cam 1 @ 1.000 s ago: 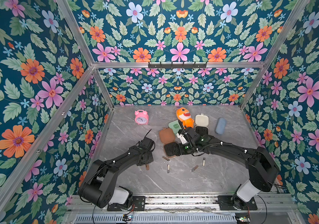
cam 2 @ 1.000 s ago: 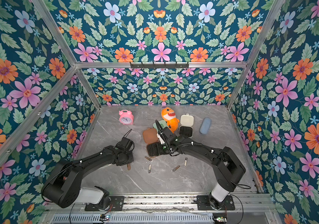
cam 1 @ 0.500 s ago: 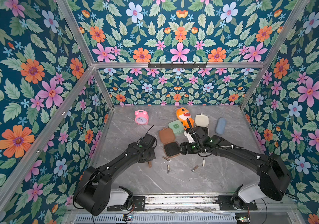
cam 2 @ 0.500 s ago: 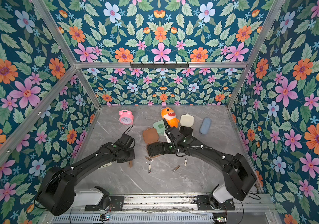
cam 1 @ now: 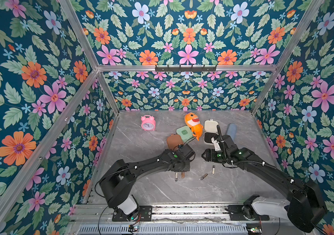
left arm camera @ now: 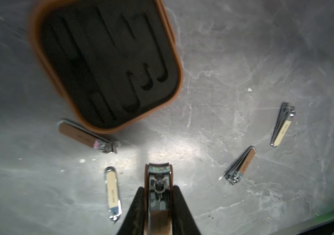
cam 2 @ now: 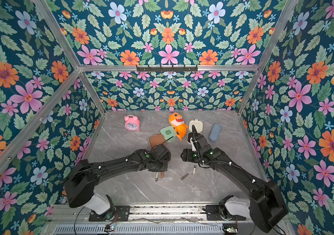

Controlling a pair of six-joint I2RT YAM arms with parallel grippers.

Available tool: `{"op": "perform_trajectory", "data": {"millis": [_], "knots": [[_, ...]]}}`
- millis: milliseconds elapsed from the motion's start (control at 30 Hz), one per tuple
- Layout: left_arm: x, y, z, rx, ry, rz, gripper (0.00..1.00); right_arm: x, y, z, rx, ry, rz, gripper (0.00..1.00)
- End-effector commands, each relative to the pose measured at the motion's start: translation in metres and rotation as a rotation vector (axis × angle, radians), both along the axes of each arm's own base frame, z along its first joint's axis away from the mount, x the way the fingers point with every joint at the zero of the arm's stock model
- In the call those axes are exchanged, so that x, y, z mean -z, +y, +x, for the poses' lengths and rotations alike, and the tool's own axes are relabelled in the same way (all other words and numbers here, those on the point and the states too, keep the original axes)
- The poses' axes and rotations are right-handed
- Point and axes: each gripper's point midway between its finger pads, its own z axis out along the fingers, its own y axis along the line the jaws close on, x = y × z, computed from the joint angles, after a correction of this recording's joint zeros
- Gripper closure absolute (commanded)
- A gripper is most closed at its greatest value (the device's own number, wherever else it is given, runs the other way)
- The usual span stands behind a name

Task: Organize nail clipper sets
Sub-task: Place the nail clipper at the center of the board.

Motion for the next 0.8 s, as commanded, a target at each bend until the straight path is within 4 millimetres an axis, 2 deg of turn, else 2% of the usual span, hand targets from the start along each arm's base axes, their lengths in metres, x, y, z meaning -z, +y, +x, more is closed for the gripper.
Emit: {"op": "perform_trajectory", "data": {"millis": [0,100,233,300,400,467,767], "knots": [[0.014,-0.017,-0.004,-0.003,0.016,-0.009,0.87,0.002,-0.007,-0.003,0.023,0.01,-0.016,0.22],[0.033,-0.023,-0.008,-0.009,0.042,0.002,0.87,0.002,-0.011,-0.006,0.03,0.006,-0.023,0.21],[0.046,-0.025,-0.01,-0.025,0.06,0.011,0.86,0.003,-0.014,-0.009,0.033,0.007,-0.029,0.22],[0.051,-0.026,-0.012,-0.026,0.071,0.011,0.8,0.004,-0.015,-0.01,0.032,0.008,-0.032,0.21],[0.05,-0.029,-0.017,-0.019,0.081,0.001,0.58,0.004,-0.016,-0.012,0.033,0.01,-0.034,0.21],[0.047,-0.03,-0.023,-0.013,0.085,-0.003,0.5,0.003,-0.017,-0.012,0.034,0.007,-0.033,0.21],[0.043,-0.027,-0.054,0.017,0.129,-0.01,0.45,0.0,-0.017,-0.014,0.039,0.001,-0.021,0.21]]}}
